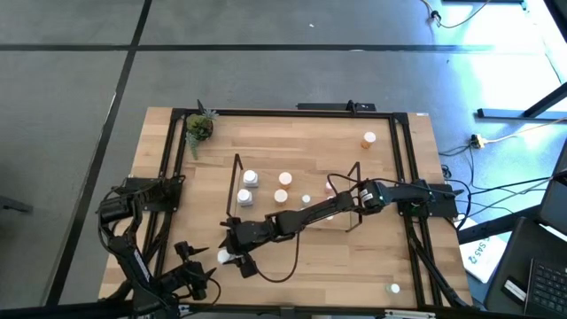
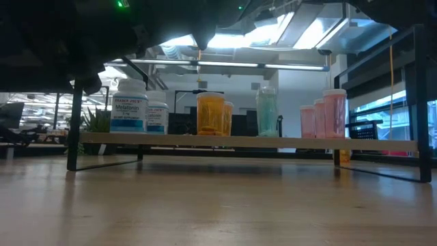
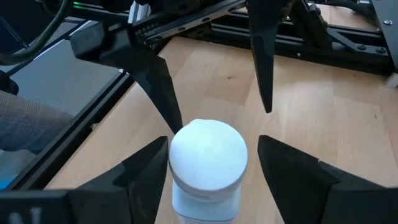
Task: Pick and place medicine bottles onto shelf by color
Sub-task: Put the white pill bottle on the shelf aligned with the other white pill bottle
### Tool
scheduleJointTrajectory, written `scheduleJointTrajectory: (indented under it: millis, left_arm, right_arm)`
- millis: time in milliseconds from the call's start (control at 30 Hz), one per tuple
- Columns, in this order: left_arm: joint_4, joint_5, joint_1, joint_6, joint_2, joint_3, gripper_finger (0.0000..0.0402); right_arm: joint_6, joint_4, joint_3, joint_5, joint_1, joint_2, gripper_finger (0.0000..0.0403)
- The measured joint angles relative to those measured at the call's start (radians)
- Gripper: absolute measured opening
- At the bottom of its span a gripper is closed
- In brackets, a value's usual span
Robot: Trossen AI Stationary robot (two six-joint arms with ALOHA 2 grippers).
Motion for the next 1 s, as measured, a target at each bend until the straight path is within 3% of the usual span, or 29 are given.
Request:
scheduleJointTrajectory:
  millis: [400,1000]
  left_arm:
    - [0.000,0.000,0.000,-0.010,0.000,0.000,0.0326]
    - [0.000,0.000,0.000,-0.010,0.000,0.000,0.0326]
  right_arm:
    - [0.010,-0.008,0.000,0.000,0.002,0.000,0.0184]
    - [0.079,-0.028,0.009,0.000,0.013,-0.001,0.0181]
